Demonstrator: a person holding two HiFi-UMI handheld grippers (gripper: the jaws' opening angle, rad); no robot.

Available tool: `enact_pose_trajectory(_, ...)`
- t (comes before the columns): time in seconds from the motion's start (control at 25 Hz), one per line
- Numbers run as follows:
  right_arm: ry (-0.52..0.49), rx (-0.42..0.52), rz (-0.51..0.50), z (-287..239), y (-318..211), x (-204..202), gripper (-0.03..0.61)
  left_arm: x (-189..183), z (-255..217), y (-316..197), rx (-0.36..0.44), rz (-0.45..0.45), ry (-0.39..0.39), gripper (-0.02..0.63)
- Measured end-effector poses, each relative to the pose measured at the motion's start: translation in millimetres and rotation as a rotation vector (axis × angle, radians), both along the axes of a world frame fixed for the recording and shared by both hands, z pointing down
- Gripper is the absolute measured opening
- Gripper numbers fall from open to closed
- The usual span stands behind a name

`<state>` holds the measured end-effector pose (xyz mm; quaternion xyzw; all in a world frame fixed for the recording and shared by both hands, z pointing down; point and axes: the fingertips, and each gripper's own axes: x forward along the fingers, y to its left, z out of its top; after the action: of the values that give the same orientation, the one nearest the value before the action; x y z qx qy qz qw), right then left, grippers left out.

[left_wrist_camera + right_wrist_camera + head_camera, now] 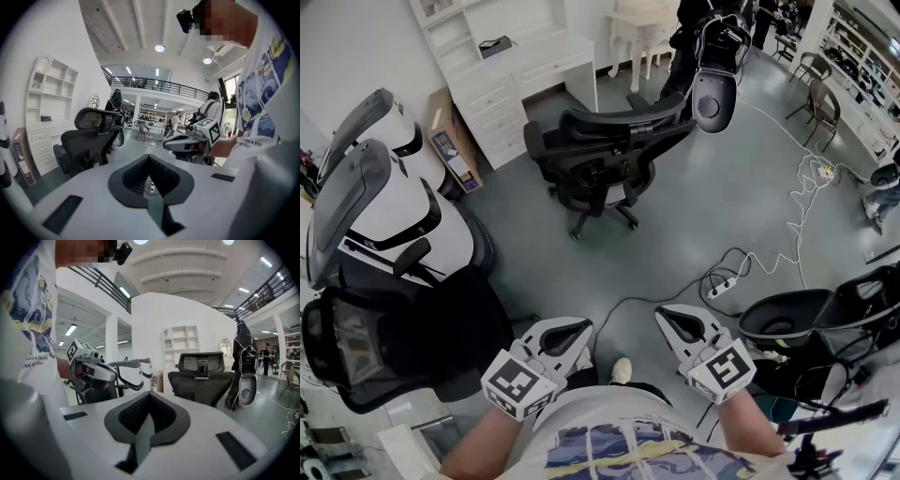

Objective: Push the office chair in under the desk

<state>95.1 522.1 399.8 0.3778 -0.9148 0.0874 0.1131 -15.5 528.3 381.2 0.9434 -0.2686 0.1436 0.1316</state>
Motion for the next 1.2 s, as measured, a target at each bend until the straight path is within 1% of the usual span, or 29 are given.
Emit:
enact_pose_trajectory(0.16, -0.002, 0.005, -0.002, -2, 1, 10, 0.025, 12, 0, 0, 0.004, 0.003, -0.010, 0.012)
enact_pose_trajectory(0.32, -0.006, 0.007, 0.001, -1, 0, 13, 0.025, 16, -1, -1, 0.009, 0.002, -0.015, 0.014)
enact_pose_trajectory(0.6, -0.006, -0.001, 0.002, 3, -15, 2, 0.025, -1, 5, -19, 0.001, -0.016, -0.012, 0.014)
enact_pose_trajectory(0.84, 0.016, -0.018, 0.041, 10, -49, -9, 0.025, -19, 6, -57, 0.034, 0.006, 0.020, 0.014)
enact_pose_trajectory(1.16, 0.013, -0.017, 0.136, 7, -125, -39, 0.032, -66, 4, -135, 0.053, 0.023, 0.086, 0.017)
enact_pose_trajectory(1.2, 0.013, -0.019, 0.155, 7, -134, -41, 0.053, -70, 5, -144, 0.054, 0.028, 0.090, 0.018)
